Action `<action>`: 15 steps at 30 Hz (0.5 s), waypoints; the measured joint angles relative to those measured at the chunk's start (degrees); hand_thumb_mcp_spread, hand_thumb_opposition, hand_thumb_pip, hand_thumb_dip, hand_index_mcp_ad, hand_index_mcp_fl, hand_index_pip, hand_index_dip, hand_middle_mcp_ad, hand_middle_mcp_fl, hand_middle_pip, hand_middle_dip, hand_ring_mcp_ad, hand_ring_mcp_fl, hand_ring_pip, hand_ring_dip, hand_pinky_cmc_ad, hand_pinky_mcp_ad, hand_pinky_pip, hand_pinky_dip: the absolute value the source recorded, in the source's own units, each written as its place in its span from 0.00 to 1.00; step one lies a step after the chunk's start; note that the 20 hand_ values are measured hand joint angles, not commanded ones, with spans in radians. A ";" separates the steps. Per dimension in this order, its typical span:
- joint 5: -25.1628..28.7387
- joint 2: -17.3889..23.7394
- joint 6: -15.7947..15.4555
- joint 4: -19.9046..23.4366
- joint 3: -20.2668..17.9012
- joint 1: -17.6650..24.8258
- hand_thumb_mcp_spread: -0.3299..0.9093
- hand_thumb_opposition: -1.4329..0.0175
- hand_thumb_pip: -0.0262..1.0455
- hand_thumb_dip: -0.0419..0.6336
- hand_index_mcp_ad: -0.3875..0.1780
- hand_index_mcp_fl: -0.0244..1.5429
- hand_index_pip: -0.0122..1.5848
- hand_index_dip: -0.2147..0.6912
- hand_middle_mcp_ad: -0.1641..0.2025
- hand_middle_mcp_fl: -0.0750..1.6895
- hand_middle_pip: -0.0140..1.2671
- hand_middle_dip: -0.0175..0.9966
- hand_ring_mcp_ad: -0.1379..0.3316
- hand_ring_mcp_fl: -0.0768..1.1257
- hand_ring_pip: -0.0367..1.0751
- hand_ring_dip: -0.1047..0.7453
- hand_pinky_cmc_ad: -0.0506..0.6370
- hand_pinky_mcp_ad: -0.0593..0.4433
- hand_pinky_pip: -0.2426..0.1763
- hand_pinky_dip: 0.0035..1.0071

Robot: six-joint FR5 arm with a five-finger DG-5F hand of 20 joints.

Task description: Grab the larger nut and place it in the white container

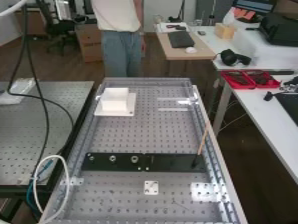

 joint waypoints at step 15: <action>1.06 1.27 0.27 0.75 -1.68 0.18 0.39 0.58 0.37 0.07 0.59 0.04 0.04 0.24 0.63 0.05 0.11 0.09 0.58 0.08 0.08 0.14 0.39 0.51 0.47 0.22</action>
